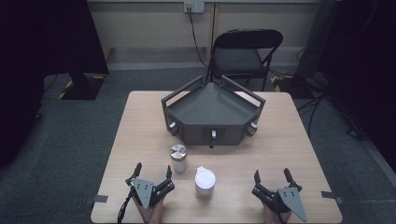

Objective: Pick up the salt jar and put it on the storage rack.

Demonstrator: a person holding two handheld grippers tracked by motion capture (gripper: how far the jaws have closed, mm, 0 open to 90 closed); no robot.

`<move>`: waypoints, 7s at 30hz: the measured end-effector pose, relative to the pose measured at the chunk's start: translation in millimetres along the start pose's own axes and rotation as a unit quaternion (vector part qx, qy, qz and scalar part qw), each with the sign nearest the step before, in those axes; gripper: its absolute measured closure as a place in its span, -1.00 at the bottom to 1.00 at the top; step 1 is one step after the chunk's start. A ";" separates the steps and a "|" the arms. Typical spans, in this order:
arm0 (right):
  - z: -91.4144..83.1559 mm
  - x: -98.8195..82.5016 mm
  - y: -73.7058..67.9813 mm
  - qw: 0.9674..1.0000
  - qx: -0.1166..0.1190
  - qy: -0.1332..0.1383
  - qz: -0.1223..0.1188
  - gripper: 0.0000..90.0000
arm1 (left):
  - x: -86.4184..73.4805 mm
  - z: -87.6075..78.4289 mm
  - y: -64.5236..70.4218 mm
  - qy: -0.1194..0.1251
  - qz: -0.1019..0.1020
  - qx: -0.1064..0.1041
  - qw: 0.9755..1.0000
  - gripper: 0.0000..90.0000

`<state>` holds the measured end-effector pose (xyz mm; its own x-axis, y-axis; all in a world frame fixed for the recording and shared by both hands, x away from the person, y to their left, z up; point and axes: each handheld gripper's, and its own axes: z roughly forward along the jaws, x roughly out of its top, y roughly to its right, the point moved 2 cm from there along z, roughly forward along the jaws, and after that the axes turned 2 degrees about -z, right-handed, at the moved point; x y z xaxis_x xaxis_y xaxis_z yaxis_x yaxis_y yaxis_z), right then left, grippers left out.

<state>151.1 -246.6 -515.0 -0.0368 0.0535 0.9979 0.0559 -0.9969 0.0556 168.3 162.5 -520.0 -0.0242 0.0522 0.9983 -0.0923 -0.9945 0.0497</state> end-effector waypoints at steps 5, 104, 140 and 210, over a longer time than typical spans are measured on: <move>0.0 0.0 0.1 1.000 0.000 0.000 0.000 -1.00 | 0.0 0.1 0.6 0.000 0.000 0.002 1.000 -1.00; 0.1 0.2 -2.8 1.000 -0.009 0.000 0.000 -0.98 | 35.1 67.8 17.5 -0.085 -0.007 -0.110 0.990 -0.54; 0.1 0.2 -3.4 1.000 -0.011 -0.001 0.000 -0.98 | 37.3 67.7 14.6 -0.075 -0.020 -0.123 0.989 -0.23; 0.0 0.2 -2.3 1.000 -0.008 0.000 0.000 -0.98 | 171.8 163.9 5.1 -0.044 -0.014 -0.220 0.974 -0.23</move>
<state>151.0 -244.3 -515.0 -0.0359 0.0534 0.9979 0.0403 -0.9977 0.0548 326.8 151.5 -343.5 0.0685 0.0520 0.9963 -0.5096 -0.8567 0.0797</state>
